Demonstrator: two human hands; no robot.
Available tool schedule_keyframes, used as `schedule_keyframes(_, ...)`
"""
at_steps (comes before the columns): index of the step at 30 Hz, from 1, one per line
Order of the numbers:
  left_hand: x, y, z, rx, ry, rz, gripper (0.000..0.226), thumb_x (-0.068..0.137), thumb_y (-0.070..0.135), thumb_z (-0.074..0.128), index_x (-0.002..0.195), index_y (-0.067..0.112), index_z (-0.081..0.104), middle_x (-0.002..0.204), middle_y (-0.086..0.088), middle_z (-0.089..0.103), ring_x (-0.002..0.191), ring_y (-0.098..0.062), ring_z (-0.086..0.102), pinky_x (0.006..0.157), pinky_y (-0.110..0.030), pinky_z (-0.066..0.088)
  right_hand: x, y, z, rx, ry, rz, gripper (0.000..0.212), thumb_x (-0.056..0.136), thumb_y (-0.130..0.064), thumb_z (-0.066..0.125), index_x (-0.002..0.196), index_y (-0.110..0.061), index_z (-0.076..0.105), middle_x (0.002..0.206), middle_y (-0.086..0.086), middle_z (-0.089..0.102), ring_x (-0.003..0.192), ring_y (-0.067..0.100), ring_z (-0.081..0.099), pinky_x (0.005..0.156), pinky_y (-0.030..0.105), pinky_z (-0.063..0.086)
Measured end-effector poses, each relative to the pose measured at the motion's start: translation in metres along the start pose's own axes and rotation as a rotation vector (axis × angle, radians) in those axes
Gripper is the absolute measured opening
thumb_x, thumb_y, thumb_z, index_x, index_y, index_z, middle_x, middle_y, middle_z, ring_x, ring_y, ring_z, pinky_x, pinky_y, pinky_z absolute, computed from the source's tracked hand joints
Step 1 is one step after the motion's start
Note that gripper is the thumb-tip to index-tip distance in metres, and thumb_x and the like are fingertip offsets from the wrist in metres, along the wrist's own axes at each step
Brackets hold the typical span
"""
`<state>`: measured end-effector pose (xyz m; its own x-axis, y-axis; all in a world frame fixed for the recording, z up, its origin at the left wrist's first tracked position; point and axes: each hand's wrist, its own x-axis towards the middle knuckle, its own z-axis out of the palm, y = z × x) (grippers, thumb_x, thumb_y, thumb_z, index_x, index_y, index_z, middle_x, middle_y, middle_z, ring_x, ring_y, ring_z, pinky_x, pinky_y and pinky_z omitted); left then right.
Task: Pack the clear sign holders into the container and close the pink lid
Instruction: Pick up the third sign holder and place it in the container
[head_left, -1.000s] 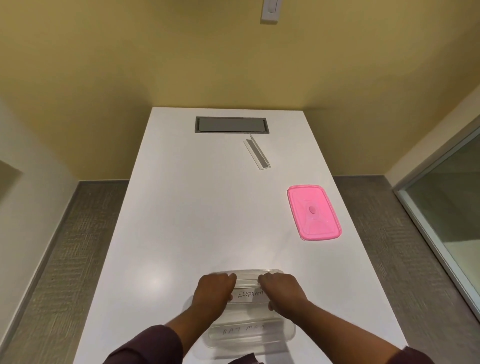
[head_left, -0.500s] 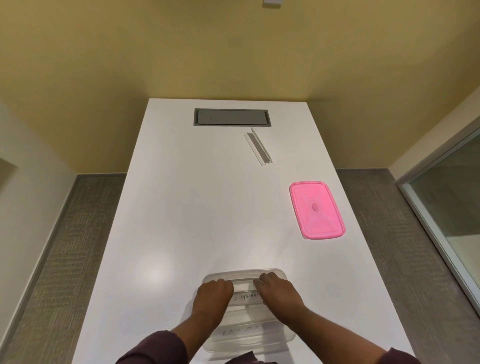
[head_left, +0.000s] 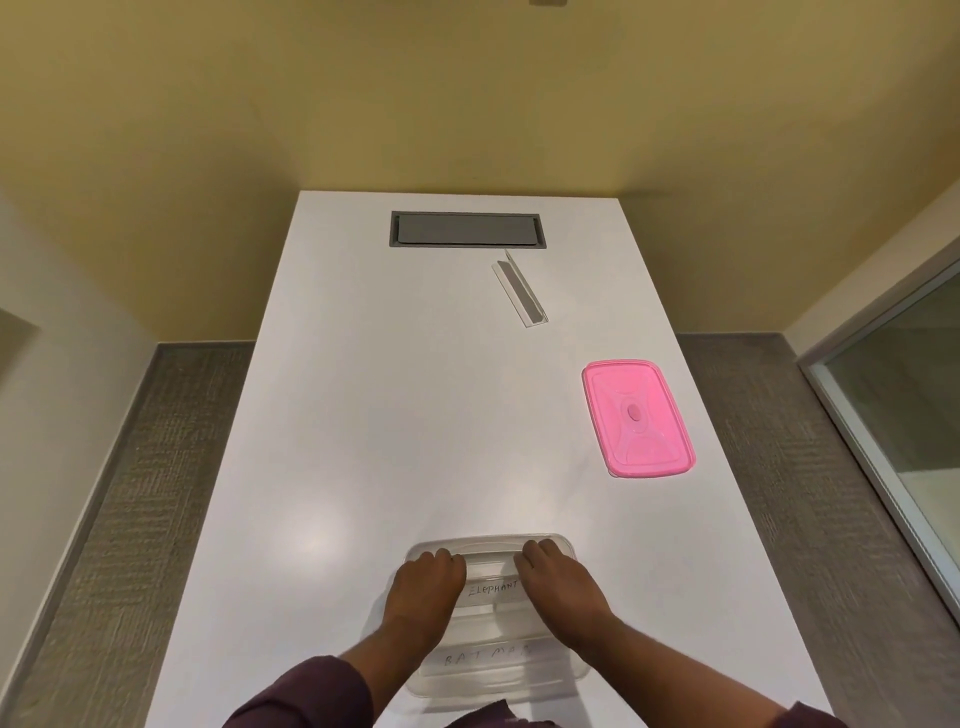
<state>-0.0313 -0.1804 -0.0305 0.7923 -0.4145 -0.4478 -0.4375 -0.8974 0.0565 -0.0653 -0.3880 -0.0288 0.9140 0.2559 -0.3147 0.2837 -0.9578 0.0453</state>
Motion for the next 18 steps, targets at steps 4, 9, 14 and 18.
schedule_keyframes(4, -0.002, -0.001, -0.004, -0.001, -0.01, 0.009, 0.046, 0.077, -0.012, 0.062, 0.117, 0.01, 0.055, 0.111, -0.01, 0.062, 0.099, -0.03, 0.065, 0.077, -0.04, 0.052, -0.002, 0.0, -0.002, 0.003, -0.062, 0.009, 0.036, 0.052, -0.001, 0.086, 0.076, -0.019, 0.066, 0.078, 0.0, 0.062, 0.069, 0.018, 0.062, 0.04, 0.029, 0.043)
schedule_keyframes(9, -0.006, -0.002, -0.011, -0.044, 0.038, 0.112, 0.025, 0.09, 0.003, 0.053, 0.113, 0.013, 0.055, 0.111, -0.009, 0.062, 0.099, -0.03, 0.063, 0.076, -0.042, 0.05, 0.002, 0.0, -0.002, 0.139, -0.037, -0.032, 0.027, 0.094, -0.005, 0.052, 0.119, -0.013, 0.059, 0.119, 0.006, 0.057, 0.109, 0.028, 0.056, 0.073, 0.041, 0.051)
schedule_keyframes(14, 0.001, -0.004, -0.037, -0.34, 0.302, 0.185, 0.027, 0.097, 0.039, 0.041, 0.101, 0.025, 0.063, 0.096, 0.005, 0.069, 0.087, -0.017, 0.066, 0.076, -0.035, 0.052, 0.0, 0.003, -0.018, 0.512, 0.231, 0.009, 0.024, 0.097, -0.026, 0.06, 0.118, -0.021, 0.07, 0.111, -0.005, 0.069, 0.098, 0.017, 0.065, 0.083, 0.031, 0.053)
schedule_keyframes(18, 0.019, -0.01, -0.058, -0.563, 0.456, 0.092, 0.014, 0.091, 0.035, 0.055, 0.09, 0.028, 0.067, 0.082, 0.011, 0.071, 0.074, -0.006, 0.065, 0.071, -0.027, 0.052, 0.01, 0.012, -0.034, 0.72, 0.394, 0.108, 0.01, 0.089, -0.015, 0.069, 0.097, -0.02, 0.073, 0.089, -0.009, 0.068, 0.076, 0.006, 0.065, 0.073, 0.024, 0.055)
